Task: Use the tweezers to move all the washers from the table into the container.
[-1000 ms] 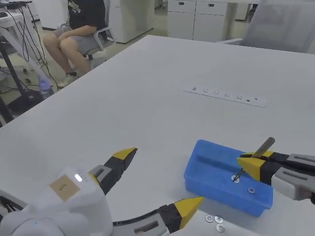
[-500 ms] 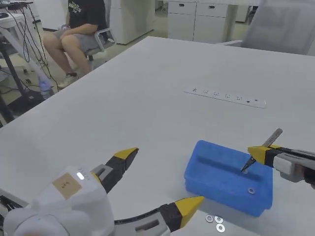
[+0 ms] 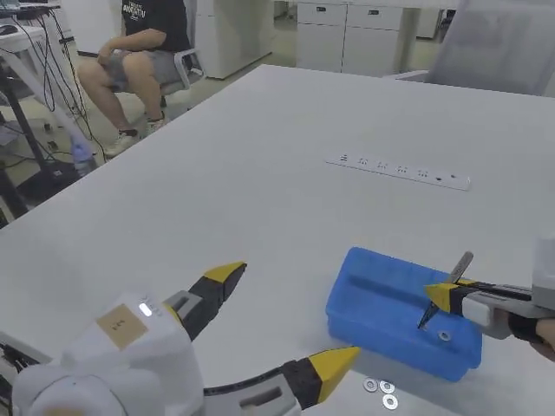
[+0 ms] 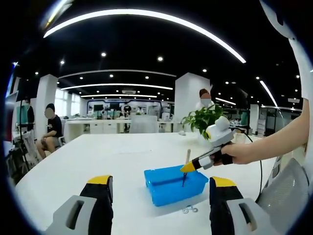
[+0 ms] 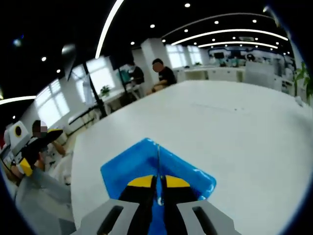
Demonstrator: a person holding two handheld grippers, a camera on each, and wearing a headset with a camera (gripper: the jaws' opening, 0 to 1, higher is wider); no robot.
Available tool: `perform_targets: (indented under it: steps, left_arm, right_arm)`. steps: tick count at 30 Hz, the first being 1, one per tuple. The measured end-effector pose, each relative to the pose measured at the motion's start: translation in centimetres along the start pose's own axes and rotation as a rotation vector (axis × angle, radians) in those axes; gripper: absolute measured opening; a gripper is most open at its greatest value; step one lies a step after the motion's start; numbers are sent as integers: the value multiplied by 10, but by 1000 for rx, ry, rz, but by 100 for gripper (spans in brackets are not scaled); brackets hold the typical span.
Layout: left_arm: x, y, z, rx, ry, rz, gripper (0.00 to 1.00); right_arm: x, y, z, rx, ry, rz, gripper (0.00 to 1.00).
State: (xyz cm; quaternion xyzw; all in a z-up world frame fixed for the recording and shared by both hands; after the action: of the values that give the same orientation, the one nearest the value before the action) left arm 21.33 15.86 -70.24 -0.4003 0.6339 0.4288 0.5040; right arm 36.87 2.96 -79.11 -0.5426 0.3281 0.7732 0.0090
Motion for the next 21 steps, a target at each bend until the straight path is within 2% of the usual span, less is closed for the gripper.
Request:
perform_targets:
  steps: [4,8,9,11,12,16,18,21]
  left_arm:
    - [1,0,0,2,-2,6,82]
    - [2,0,0,3,-2,9,82]
    - [2,0,0,4,-2,8,82]
    - [2,0,-1,5,-1,10,82]
    - [2,0,-1,7,0,11,82]
    - [2,0,-2,10,0,13,81]
    - [3,0,-2,13,-1,15,81]
    - [2,0,-3,20,2,12,81]
  right_arm:
    - [3,0,2,-3,47,7,3]
    - [-2,6,10,2,97,-18,4]
    - [-8,12,16,9,116,-44,3]
    - [-18,19,24,-10,116,-96,3]
    - [-23,24,32,-28,113,-118,3]
    - [-28,36,60,-67,133,-139,3]
    - [-23,40,78,-111,120,-138,3]
    - [-13,41,94,-144,98,-131,3]
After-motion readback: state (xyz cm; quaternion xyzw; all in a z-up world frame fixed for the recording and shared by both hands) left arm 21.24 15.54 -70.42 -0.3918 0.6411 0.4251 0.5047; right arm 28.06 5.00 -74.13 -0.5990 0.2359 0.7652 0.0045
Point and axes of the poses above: the centre of the closed fingertips' face, and the gripper's own axes: y roughly backward along the fingers, z roughly to its left, x roughly out of its underside, the point moved 2 cm from there along y, roughly backward along the fingers, and after that the axes turned 5 degrees about y, right-handed, at the moved point
